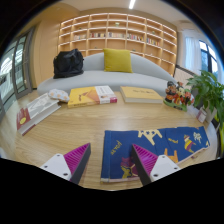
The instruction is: Fold towel
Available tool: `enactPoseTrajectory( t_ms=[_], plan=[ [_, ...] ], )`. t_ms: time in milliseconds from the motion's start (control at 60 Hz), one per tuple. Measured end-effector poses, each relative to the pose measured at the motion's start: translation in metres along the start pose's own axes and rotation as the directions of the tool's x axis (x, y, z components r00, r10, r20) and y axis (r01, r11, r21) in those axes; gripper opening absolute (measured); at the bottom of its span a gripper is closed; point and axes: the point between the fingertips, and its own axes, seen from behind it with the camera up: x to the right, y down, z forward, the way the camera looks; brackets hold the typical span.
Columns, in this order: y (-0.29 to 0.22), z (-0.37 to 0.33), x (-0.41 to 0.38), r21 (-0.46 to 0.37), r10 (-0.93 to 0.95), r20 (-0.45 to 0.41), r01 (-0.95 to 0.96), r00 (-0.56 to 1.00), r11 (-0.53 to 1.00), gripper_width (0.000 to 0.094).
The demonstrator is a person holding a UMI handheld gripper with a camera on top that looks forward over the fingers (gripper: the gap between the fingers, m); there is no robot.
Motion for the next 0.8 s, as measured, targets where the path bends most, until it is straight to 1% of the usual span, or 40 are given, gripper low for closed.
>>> enactPoseTrajectory(
  t_ms=[17,33,100,150,167,217,283,300,333,433,533,583,650,800],
  plan=[
    [0.001,0.003,-0.001,-0.004,0.005,0.005,-0.005,1.000,1.000,0.0841],
    [-0.002,0.004,-0.003,0.010,0.020,0.015,-0.021,1.000,1.000,0.0819],
    [-0.005,0.009,0.001,0.023,0.037,0.002,-0.037,0.999,0.999,0.0712],
    [-0.005,0.010,-0.003,0.026,0.020,0.016,-0.020,1.000,0.999,0.0593],
    [-0.005,0.010,-0.006,0.027,0.016,0.024,-0.016,1.000,1.000,0.0551],
    [-0.005,0.010,-0.013,0.025,-0.001,0.045,0.000,0.999,1.000,0.0372],
    [-0.005,0.011,-0.016,0.029,-0.015,0.043,0.014,0.999,0.999,0.0142],
    [-0.005,0.011,-0.015,0.028,-0.019,0.037,0.018,0.999,0.999,0.0092],
    [-0.005,0.012,-0.011,0.029,-0.019,0.018,0.018,1.000,0.999,0.0035],
    [-0.005,0.009,-0.009,0.017,-0.040,0.005,0.040,0.999,0.999,0.0025],
    [-0.007,0.007,-0.014,0.001,-0.007,0.014,0.007,1.000,1.000,0.0007],
    [-0.009,-0.001,-0.027,-0.011,0.018,0.059,-0.018,0.998,1.000,0.0007],
    [-0.024,-0.022,-0.048,0.009,0.057,0.131,-0.059,0.990,0.998,0.0007],
    [-0.081,-0.081,-0.083,0.062,0.152,0.316,-0.180,0.937,0.982,0.0008]
  ],
)
